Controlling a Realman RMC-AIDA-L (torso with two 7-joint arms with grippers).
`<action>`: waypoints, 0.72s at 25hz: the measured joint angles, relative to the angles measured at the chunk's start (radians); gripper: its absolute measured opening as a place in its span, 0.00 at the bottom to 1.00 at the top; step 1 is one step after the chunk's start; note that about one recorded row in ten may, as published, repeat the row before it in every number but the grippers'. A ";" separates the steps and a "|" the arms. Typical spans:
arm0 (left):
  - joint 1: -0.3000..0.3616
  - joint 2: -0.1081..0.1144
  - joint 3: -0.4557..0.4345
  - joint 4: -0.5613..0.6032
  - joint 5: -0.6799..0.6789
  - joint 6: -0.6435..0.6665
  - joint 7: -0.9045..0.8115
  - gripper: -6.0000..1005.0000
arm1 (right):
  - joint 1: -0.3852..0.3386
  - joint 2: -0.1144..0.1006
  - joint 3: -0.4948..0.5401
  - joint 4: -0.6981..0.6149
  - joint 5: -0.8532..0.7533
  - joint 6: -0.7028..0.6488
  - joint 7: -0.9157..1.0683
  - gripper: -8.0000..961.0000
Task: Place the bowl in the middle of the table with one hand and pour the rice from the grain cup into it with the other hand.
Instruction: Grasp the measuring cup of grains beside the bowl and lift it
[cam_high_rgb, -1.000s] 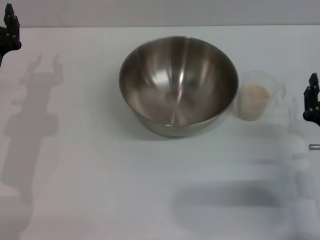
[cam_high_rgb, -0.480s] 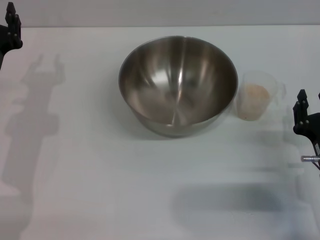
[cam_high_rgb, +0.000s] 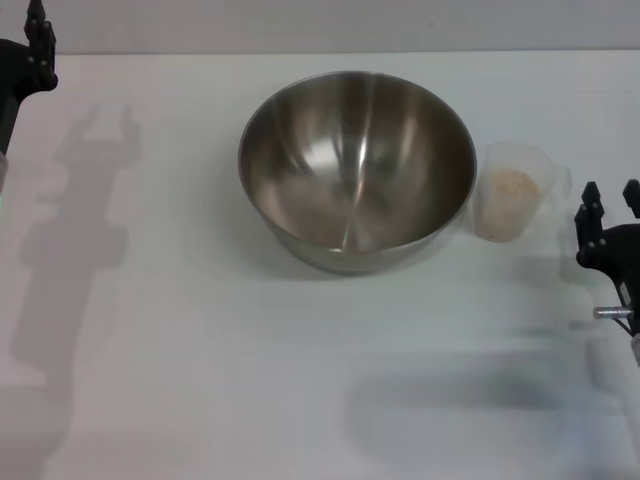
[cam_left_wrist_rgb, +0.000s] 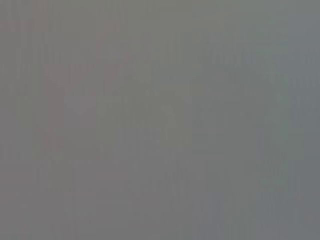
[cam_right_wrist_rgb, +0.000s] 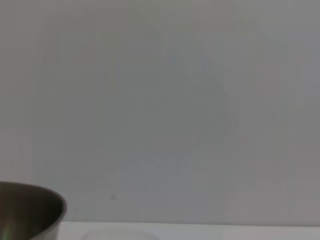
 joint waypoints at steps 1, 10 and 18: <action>0.001 0.000 0.000 -0.001 0.000 0.005 0.001 0.42 | 0.005 0.000 -0.002 -0.002 0.000 0.005 0.000 0.44; 0.000 -0.002 0.000 0.005 0.000 0.042 0.003 0.42 | 0.008 0.002 -0.023 0.002 -0.006 0.013 0.001 0.44; -0.005 -0.002 0.000 0.004 0.000 0.043 0.005 0.41 | 0.006 0.003 -0.032 0.003 -0.007 0.013 0.003 0.44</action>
